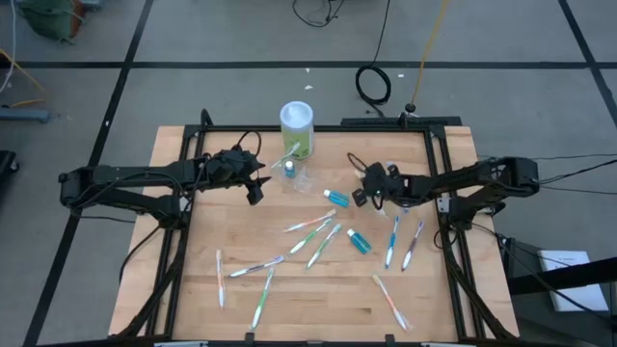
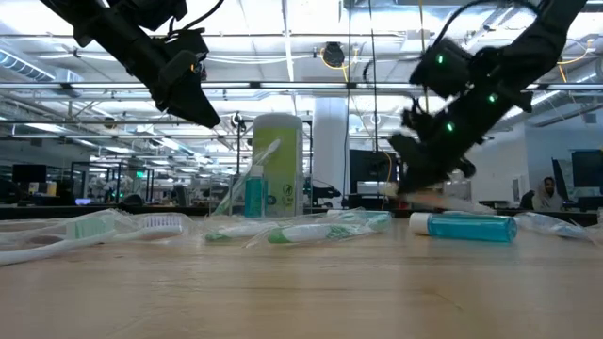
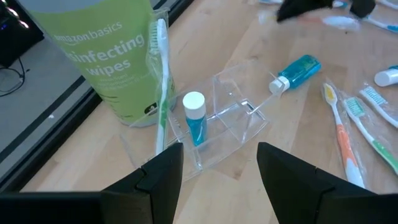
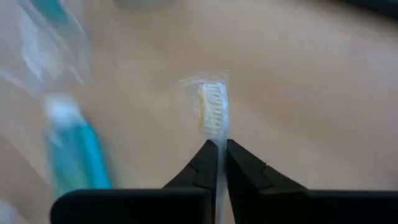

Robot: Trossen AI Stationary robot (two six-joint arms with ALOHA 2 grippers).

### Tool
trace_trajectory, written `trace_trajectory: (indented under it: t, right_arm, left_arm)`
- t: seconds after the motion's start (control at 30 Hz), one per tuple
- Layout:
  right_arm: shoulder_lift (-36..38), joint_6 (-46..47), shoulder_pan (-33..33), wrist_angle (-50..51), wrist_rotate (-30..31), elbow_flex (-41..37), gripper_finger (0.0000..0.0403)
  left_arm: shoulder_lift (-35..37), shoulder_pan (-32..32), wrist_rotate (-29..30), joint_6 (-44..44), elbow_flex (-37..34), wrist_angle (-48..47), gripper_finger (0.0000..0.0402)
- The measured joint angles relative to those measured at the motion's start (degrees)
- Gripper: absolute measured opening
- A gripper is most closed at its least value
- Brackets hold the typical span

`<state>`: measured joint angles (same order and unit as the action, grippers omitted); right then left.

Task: Pick & Place toothbrushing station
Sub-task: Put the orange toothbrush into the right of the transparent organizer

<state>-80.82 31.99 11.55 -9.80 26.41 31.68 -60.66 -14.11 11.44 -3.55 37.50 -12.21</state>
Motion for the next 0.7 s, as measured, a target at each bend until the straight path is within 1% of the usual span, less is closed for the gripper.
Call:
trace_trajectory:
  t: [0.1, 0.2, 0.23, 0.3, 0.37, 0.47, 0.57, 0.7]
  right_arm:
    - [2.6, -5.7, 0.0, -9.9, 0.4, 0.0, 0.0006]
    - [3.8, -12.3, 0.0, -24.0, 0.8, 0.1, 0.001]
    - [3.8, -14.9, 0.0, -29.5, 2.0, 0.1, 0.001]
    - [2.9, -22.2, -0.7, -41.8, 3.9, 0.1, 0.001]
    - [0.7, -29.4, -1.2, -54.2, 3.6, 0.2, 0.001]
    - [-3.1, -36.7, -2.3, -68.1, 2.6, 0.4, 0.001]
    - [-6.8, -40.4, -2.3, -75.3, 0.4, 1.8, 0.001]
    - [-12.6, -40.9, -2.2, -75.1, 0.3, 6.4, 0.0011]
  left_arm:
    - [0.0, 0.0, -0.1, 0.1, 0.0, 0.0, 0.0212]
    - [0.0, 0.0, -0.2, 0.2, 0.0, 0.0, 0.0212]
    - [0.0, 0.0, -0.2, 0.2, 0.0, 0.0, 0.0212]
    - [0.0, 0.0, -0.2, 0.5, 0.0, 0.0, 0.0212]
    - [0.0, 0.0, -0.1, 0.9, 0.0, 0.0, 0.0212]
    - [0.0, 0.0, -0.1, 1.8, 0.0, 0.0, 0.0212]
    - [0.0, 0.0, -0.1, 2.4, 0.0, 0.1, 0.0212]
    - [0.0, 0.0, 0.0, 4.7, 0.0, 0.1, 0.0212]
